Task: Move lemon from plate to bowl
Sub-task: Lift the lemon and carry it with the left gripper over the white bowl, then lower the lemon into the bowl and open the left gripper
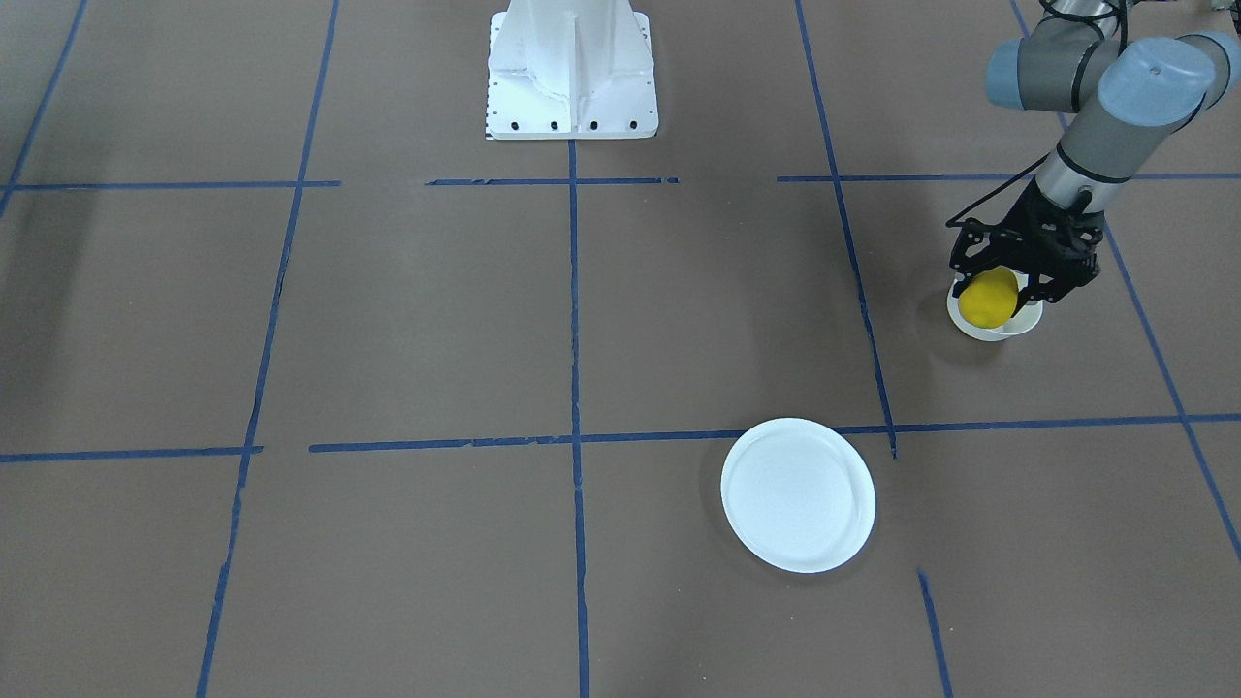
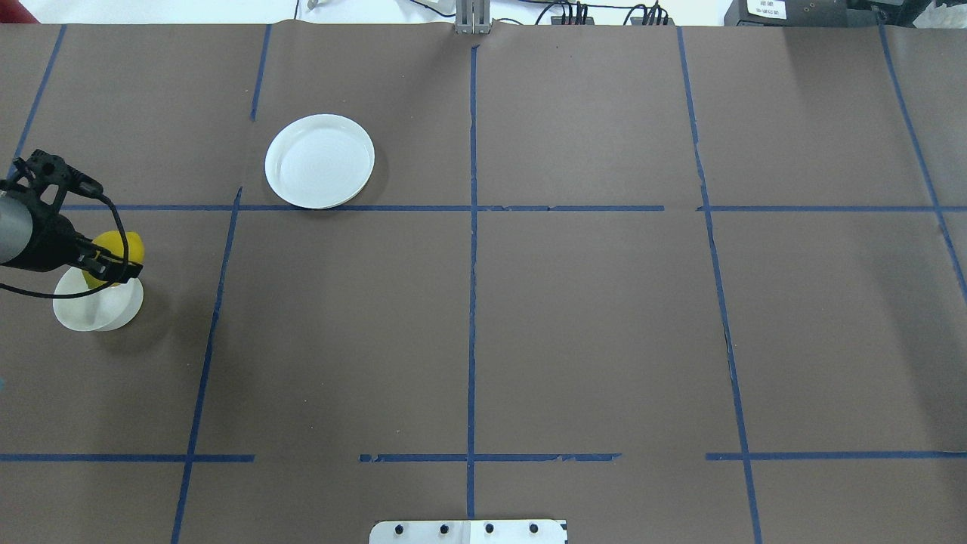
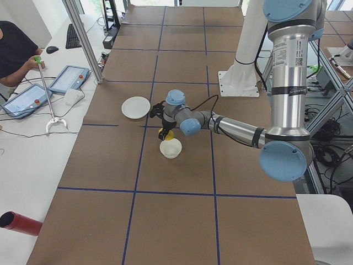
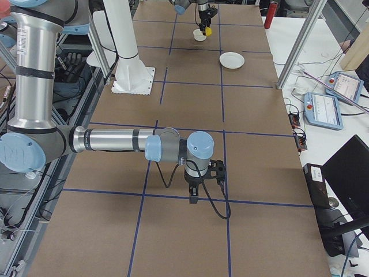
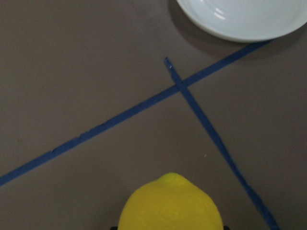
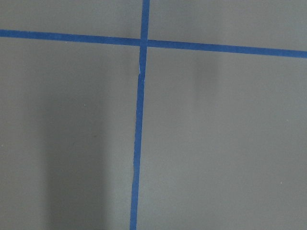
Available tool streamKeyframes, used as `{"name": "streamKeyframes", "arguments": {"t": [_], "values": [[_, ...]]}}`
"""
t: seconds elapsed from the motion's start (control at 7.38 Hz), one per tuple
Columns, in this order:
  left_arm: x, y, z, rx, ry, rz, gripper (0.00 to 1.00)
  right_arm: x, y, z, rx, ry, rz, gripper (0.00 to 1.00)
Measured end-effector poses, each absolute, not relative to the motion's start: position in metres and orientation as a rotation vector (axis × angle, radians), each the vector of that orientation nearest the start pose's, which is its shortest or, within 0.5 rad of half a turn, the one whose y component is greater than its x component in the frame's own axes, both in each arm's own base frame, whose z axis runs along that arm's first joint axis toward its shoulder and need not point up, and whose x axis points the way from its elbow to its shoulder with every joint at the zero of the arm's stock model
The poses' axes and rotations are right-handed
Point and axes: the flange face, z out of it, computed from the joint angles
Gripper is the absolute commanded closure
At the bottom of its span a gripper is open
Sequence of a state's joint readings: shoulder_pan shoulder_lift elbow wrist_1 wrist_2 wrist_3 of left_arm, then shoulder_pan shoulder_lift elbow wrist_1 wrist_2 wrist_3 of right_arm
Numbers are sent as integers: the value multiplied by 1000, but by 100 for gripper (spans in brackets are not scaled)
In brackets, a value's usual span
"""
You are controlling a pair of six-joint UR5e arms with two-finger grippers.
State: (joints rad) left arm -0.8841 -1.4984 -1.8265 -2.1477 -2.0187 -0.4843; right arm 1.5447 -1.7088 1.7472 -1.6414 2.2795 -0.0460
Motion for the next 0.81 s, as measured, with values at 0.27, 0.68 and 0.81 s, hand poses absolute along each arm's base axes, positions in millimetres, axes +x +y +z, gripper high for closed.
{"name": "streamKeyframes", "arguments": {"t": [0.27,0.68,0.81], "values": [[235,-428,527,352,759,333,100,57,-432,647,-24,-709,-58,0],[235,-425,544,318,745,327,94,57,-432,647,-24,-709,-58,0],[236,-425,549,308,739,326,88,57,-432,647,-24,-709,-58,0]]}}
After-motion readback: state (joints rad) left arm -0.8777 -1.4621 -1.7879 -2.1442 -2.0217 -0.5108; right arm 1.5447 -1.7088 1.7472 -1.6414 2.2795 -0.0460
